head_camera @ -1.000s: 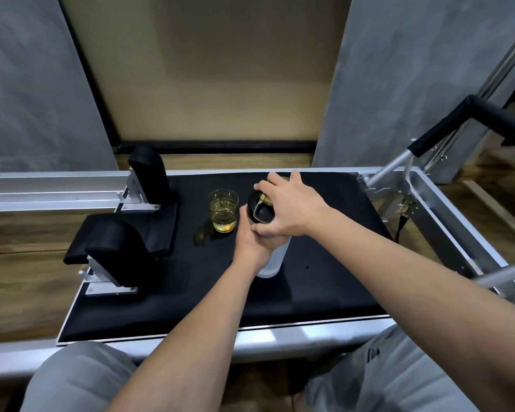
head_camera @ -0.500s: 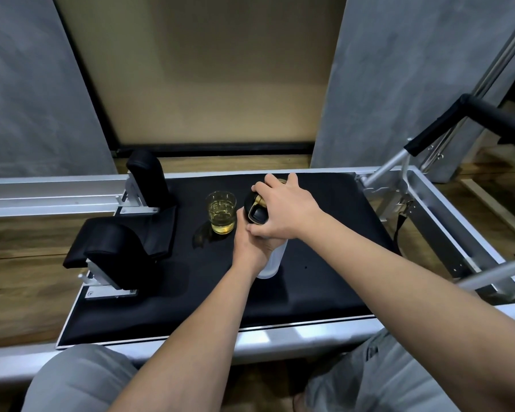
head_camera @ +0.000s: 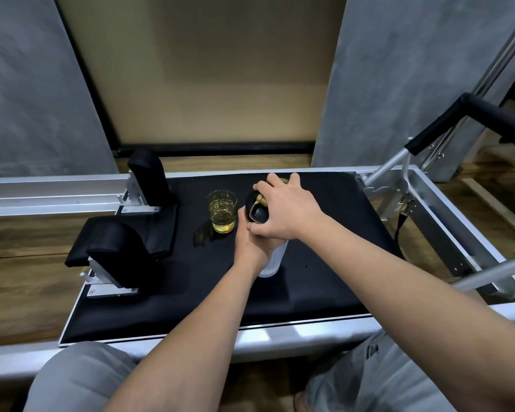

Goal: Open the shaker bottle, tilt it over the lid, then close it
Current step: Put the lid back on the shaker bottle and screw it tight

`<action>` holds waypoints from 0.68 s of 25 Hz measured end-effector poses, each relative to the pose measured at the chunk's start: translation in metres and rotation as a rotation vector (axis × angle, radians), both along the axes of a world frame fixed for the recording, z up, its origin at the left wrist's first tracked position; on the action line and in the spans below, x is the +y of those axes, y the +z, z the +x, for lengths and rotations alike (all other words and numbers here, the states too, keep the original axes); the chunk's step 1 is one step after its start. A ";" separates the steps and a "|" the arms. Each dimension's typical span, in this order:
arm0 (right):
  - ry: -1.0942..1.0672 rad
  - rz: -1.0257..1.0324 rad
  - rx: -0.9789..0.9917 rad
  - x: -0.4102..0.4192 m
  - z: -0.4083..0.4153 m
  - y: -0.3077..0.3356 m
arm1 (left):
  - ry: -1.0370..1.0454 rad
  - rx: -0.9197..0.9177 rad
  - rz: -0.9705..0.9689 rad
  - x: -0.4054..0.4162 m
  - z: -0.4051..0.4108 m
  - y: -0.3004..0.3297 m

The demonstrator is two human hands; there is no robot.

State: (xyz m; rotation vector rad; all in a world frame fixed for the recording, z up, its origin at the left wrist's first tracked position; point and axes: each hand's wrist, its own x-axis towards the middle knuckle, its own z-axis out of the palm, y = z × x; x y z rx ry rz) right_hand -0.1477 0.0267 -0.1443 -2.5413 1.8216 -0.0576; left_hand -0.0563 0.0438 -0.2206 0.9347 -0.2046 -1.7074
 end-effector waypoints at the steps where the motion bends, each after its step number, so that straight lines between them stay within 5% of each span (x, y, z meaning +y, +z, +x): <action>1: -0.006 0.007 -0.009 -0.001 -0.002 -0.001 | -0.001 -0.018 0.012 0.000 -0.001 0.003; 5: -0.028 -0.017 -0.088 -0.009 -0.015 0.005 | 0.015 -0.077 0.016 -0.010 -0.009 0.017; 12: -0.009 0.027 -0.092 -0.016 -0.027 0.000 | -0.166 -0.738 -0.208 -0.018 -0.003 0.012; 17: -0.019 0.056 -0.112 -0.016 -0.031 0.005 | -0.265 -0.697 -0.311 -0.024 0.015 0.013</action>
